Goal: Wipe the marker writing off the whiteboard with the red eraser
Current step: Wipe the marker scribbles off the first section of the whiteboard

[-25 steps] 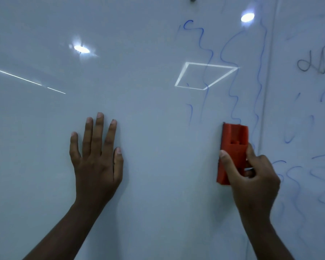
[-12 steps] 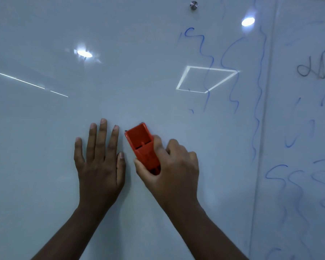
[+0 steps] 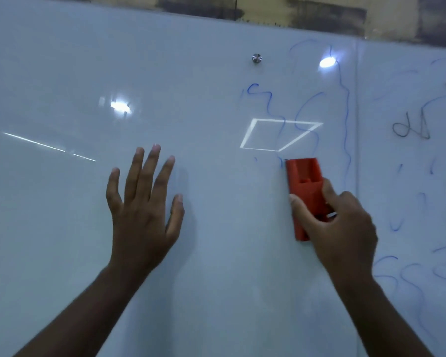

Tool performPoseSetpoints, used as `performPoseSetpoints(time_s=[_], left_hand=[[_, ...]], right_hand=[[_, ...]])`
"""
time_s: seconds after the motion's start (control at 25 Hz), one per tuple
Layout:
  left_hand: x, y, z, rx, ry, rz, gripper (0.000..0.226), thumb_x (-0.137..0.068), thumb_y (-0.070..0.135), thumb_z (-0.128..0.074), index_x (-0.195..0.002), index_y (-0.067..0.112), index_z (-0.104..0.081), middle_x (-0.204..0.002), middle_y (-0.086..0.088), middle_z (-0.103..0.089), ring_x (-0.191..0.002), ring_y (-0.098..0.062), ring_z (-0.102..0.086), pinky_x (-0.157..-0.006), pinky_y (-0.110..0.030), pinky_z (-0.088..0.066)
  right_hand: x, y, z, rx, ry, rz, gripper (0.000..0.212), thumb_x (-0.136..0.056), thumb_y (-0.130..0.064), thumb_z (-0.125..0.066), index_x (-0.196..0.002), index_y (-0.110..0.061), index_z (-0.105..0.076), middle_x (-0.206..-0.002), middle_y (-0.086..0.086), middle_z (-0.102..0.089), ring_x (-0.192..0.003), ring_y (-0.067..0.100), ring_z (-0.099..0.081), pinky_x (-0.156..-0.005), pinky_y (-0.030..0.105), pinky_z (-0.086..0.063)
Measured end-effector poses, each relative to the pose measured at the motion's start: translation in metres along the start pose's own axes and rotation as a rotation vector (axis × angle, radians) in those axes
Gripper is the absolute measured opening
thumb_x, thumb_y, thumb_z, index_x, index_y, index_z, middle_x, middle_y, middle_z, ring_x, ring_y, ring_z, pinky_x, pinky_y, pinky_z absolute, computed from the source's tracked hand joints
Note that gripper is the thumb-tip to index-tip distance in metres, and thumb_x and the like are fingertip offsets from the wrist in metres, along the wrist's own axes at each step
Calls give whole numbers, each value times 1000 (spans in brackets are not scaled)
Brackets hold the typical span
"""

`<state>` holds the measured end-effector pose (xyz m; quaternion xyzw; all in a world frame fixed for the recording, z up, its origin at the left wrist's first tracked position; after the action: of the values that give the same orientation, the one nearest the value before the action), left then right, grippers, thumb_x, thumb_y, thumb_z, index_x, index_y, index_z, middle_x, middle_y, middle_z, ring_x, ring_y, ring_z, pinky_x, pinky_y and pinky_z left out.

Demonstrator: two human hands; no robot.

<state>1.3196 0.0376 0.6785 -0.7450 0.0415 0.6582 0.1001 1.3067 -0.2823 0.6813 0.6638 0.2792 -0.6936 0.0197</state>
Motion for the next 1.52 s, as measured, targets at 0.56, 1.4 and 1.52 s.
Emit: performPoseSetpoints(time_s=[0.56, 1.4, 1.52], left_hand=[[-17, -11, -32, -72, -38, 38, 66, -108, 32, -33, -168, 6, -21, -177, -15, -12, -165, -31, -11, -129, -64, -14], [-131, -36, -44, -41, 61, 3, 67, -108, 43, -33, -165, 7, -33, -174, -12, -26, -162, -26, -22, -129, -57, -14], [-129, -35, -49, -55, 54, -9, 68, -108, 44, -30, -167, 9, -29, -176, -11, -20, -164, -26, -17, -130, -56, -11]], right_hand=[[-11, -136, -64, 16, -68, 430, 65, -78, -71, -59, -126, -28, -68, -77, -3, -52, -70, 23, -59, -69, 37, -52], [-136, -54, -20, -8, 187, 221, 65, -83, -68, -65, -125, -18, -70, -75, 2, -51, -70, 32, -60, -61, 35, -44], [-109, -106, -50, -33, 153, 360, 65, -77, -69, -57, -120, -22, -70, -76, 0, -51, -72, 30, -62, -57, 33, -42]])
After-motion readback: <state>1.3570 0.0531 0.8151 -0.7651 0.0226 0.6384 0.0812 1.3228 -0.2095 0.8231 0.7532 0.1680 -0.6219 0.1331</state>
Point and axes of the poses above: each hand's wrist, its own x-axis away from the middle knuckle, its own z-axis out of the back of the hand, y = z × x, the point moved 6 cm from there along -x, towards the middle knuckle
